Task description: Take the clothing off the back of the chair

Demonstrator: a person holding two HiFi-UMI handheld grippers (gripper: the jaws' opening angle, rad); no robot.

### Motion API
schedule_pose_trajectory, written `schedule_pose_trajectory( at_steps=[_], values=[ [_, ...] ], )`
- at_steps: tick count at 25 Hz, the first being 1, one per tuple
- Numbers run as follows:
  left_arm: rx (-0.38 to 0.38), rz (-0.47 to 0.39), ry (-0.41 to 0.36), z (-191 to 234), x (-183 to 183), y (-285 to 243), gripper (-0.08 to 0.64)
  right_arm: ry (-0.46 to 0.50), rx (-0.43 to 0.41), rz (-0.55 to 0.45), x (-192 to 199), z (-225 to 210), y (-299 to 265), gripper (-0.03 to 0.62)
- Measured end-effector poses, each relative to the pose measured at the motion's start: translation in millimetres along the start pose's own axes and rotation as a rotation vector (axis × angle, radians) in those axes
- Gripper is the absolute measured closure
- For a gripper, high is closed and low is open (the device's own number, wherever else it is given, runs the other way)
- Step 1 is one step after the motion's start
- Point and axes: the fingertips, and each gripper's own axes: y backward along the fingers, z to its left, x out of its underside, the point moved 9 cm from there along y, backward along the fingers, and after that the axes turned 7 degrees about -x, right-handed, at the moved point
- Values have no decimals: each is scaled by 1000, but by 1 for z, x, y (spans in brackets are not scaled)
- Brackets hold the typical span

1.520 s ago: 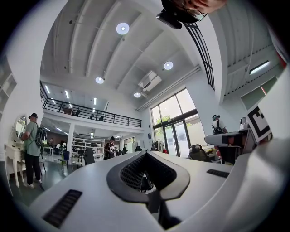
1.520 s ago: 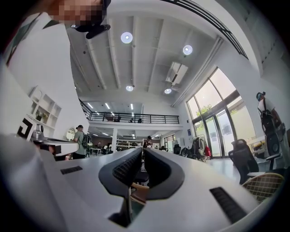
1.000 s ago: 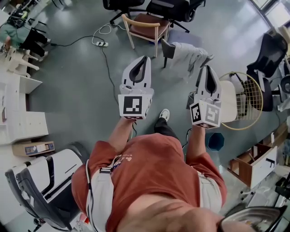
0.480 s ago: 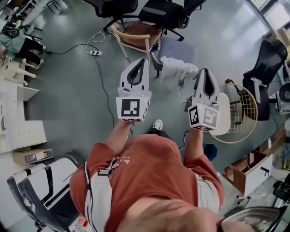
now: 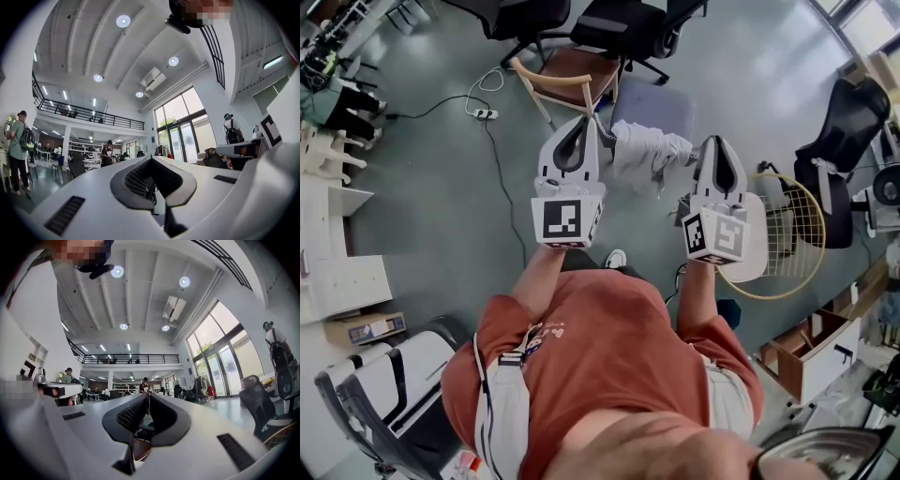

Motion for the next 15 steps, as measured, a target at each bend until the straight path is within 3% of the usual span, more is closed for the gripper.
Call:
schedule_pose_trajectory(
  at_steps=[15],
  values=[
    [-10,-13,-15,32,28,-16,546,28,6,8,24,12,-33,555]
  ],
)
